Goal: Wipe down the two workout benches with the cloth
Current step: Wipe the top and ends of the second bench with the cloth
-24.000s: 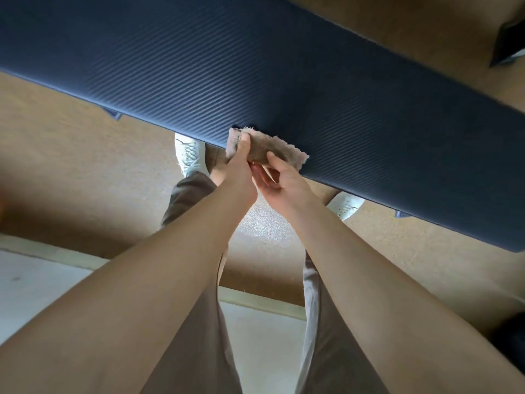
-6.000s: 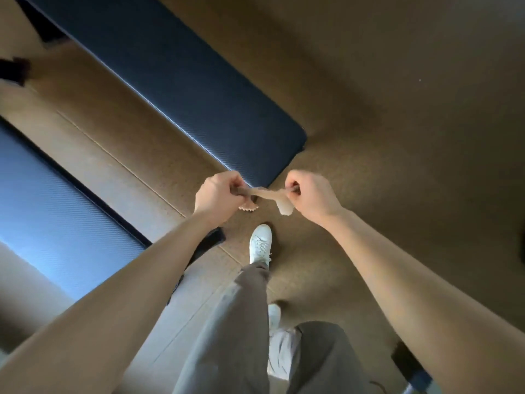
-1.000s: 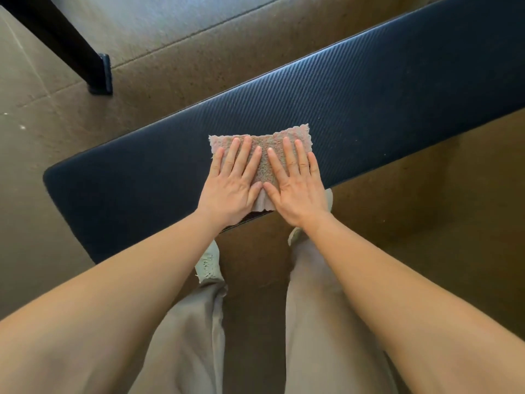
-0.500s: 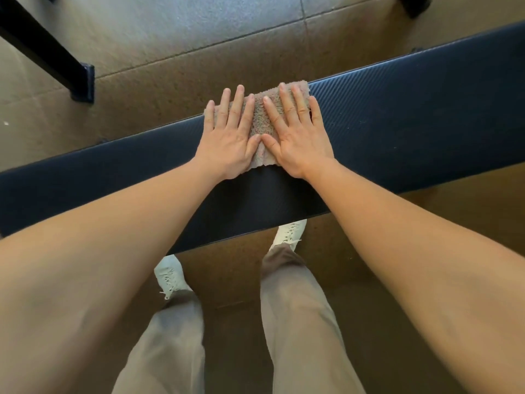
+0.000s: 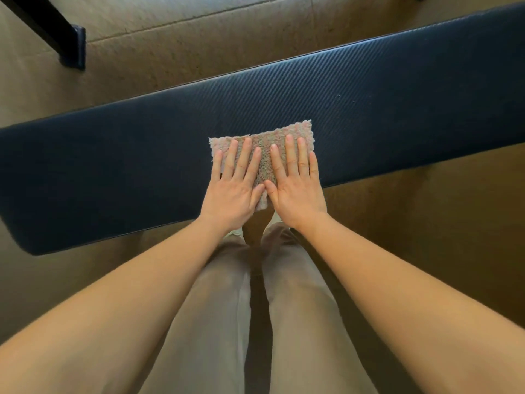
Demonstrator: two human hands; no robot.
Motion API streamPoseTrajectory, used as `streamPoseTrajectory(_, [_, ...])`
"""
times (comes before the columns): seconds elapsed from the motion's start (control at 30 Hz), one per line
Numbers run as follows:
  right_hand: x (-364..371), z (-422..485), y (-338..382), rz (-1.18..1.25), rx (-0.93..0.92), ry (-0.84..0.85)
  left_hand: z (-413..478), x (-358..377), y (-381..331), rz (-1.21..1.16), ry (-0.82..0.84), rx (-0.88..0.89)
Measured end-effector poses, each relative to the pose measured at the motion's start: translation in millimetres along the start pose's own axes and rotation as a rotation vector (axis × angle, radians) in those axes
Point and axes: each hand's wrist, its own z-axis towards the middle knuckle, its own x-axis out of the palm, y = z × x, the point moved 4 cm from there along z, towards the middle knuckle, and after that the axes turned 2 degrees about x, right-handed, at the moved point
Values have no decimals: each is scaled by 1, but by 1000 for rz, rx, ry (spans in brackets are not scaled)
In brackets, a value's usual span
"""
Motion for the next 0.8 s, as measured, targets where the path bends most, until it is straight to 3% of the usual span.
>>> streamPoseTrajectory(0.2, [16, -52, 30, 12, 48, 48, -50, 20, -7, 10, 98, 32])
streamPoseTrajectory(0.37, [22, -46, 29, 83, 55, 20, -44, 14, -4, 18, 57, 64])
streamPoseTrajectory(0.8, [-36, 57, -103, 81, 153, -89, 121, -46, -51, 59, -34, 176])
